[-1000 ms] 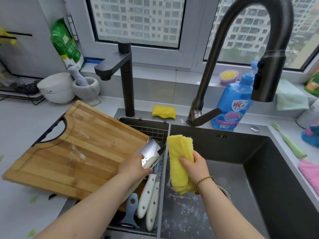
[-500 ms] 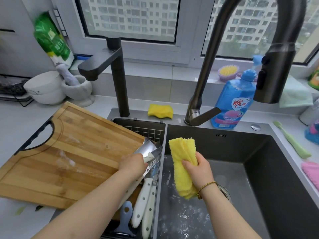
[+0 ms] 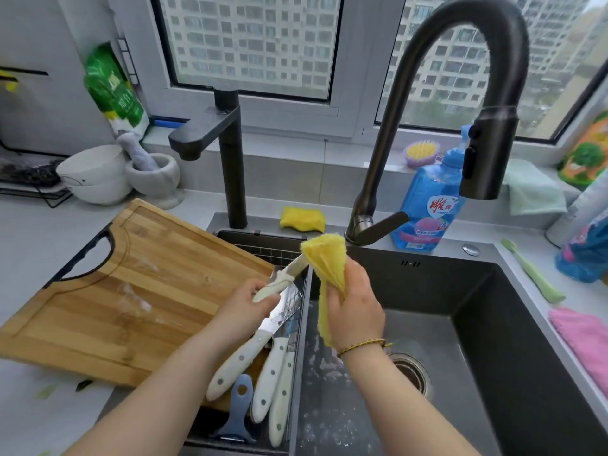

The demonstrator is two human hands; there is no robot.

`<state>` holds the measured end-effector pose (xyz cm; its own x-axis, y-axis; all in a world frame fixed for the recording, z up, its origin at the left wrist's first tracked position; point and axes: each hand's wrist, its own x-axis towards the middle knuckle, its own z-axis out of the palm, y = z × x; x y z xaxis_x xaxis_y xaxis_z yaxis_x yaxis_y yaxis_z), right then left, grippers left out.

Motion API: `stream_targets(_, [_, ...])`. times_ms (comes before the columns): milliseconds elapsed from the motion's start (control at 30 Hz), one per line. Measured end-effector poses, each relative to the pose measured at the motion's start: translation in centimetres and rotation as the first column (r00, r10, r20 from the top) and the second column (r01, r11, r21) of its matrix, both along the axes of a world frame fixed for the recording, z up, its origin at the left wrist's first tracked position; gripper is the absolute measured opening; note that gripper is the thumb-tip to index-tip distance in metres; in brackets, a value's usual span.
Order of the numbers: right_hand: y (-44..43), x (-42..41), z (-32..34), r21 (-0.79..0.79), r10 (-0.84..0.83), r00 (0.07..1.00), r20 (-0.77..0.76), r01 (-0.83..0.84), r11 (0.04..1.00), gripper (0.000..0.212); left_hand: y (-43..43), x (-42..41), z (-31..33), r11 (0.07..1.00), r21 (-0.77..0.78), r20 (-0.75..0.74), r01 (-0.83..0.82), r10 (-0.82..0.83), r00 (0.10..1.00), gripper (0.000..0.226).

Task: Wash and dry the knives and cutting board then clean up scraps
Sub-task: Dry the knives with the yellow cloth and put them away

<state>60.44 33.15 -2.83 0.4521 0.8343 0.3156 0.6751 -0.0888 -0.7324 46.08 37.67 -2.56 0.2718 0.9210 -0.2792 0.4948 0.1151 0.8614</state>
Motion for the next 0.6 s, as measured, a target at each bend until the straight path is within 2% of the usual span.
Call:
stream_targets(33, [-0.1, -0.4, 0.1, 0.043, 0.023, 0.985, 0.17, -0.031, 0.999, 0.044, -0.5, 0.2, 0.2, 1.0, 0.023, 0.002, 0.013, -0.014, 1.0, 0.013])
stream_targets(100, [-0.5, -1.0, -0.2, 0.057, 0.049, 0.893, 0.448, -0.083, 0.995, 0.073, -1.3, 0.5, 0.5, 0.997, 0.061, -0.003, 0.046, -0.046, 0.999, 0.017])
stream_targets(167, [-1.1, -0.9, -0.7, 0.018, 0.046, 0.807, 0.588, -0.071, 0.997, 0.086, -2.1, 0.7, 0.5, 0.991, 0.114, -0.051, 0.072, -0.067, 0.996, 0.02])
stream_targets(233, [-1.8, -0.6, -0.8, -0.009, 0.059, 0.776, 0.628, -0.069, 0.998, 0.086, -2.9, 0.8, 0.6, 0.983, 0.161, -0.114, 0.091, -0.073, 0.991, 0.021])
stream_targets(333, [-2.3, 0.5, -0.2, -0.006, 0.052, 0.739, 0.672, -0.065, 0.998, 0.067, -3.8, 1.1, 0.8, 0.969, 0.216, -0.151, 0.116, -0.084, 0.985, 0.022])
stream_targets(433, [-2.8, 1.6, 0.6, 0.047, 0.003, 0.745, 0.667, -0.046, 0.998, 0.057, -4.4, 1.3, 1.3, 0.961, 0.244, -0.126, 0.133, -0.104, 0.987, 0.032])
stream_targets(600, [-3.3, 4.1, 2.0, 0.046, -0.102, 0.781, 0.616, 0.093, 0.995, 0.054, -5.0, 1.3, 1.7, 0.952, 0.257, -0.111, 0.168, -0.144, 0.983, 0.029])
